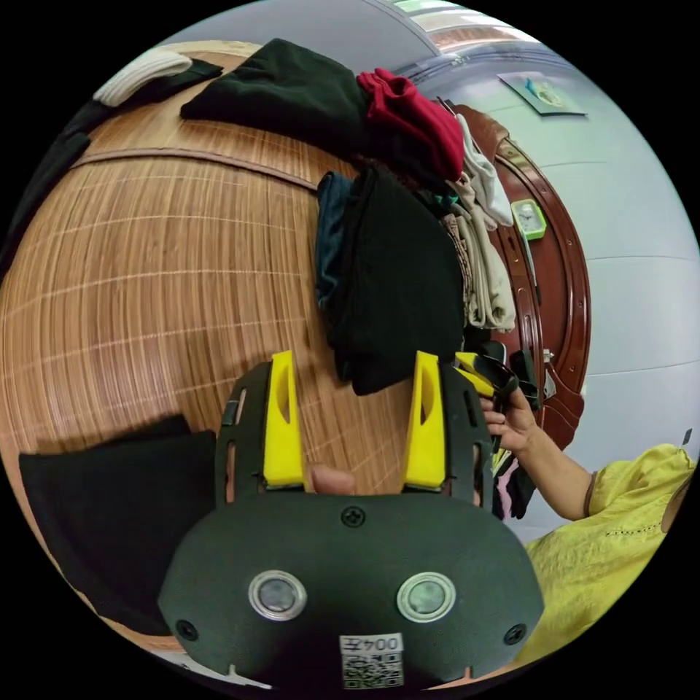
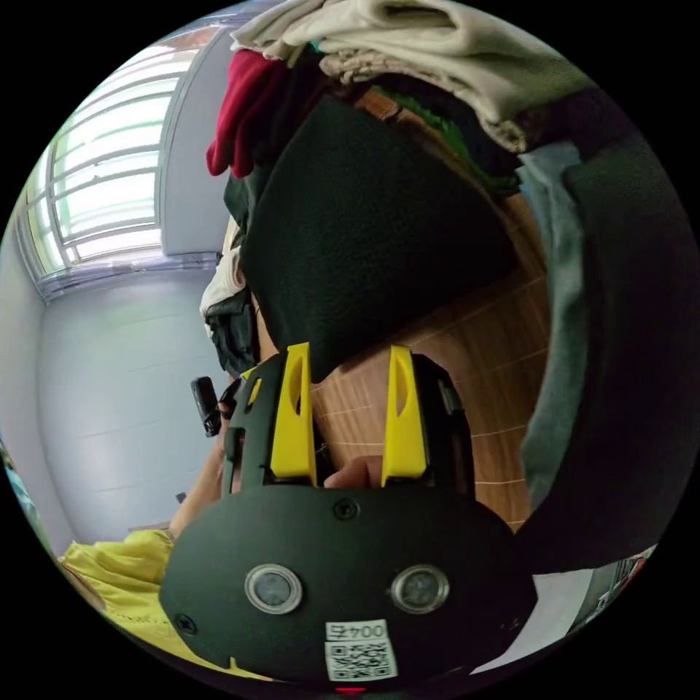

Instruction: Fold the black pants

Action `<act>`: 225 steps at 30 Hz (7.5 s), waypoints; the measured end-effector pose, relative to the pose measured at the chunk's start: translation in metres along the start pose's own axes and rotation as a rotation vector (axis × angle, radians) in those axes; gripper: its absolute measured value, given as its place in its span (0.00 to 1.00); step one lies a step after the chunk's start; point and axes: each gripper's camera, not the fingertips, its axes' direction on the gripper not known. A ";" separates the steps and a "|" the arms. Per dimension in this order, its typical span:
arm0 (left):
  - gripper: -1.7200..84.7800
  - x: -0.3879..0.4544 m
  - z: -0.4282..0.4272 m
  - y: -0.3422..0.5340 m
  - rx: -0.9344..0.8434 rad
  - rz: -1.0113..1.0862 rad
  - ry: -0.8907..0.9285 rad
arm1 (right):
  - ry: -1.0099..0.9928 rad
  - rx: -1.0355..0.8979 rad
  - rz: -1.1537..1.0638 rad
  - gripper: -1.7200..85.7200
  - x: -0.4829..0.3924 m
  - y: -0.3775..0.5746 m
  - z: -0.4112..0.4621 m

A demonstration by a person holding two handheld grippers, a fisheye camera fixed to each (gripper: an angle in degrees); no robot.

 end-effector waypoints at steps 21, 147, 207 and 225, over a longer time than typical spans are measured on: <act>0.31 -0.019 0.084 -0.135 -0.162 0.145 0.027 | 0.368 0.005 -0.493 0.27 -0.086 -0.139 -0.019; 0.17 0.334 0.038 -0.207 0.099 0.429 0.266 | -0.106 -0.152 -0.565 0.19 0.100 -0.241 -0.209; 0.30 -0.304 -0.168 0.298 0.033 0.000 -0.051 | -0.301 -0.767 -0.512 0.24 -0.262 0.135 0.423; 0.24 -0.358 -0.159 0.303 -0.003 0.017 0.033 | -0.269 -0.752 -0.559 0.25 -0.352 0.151 0.385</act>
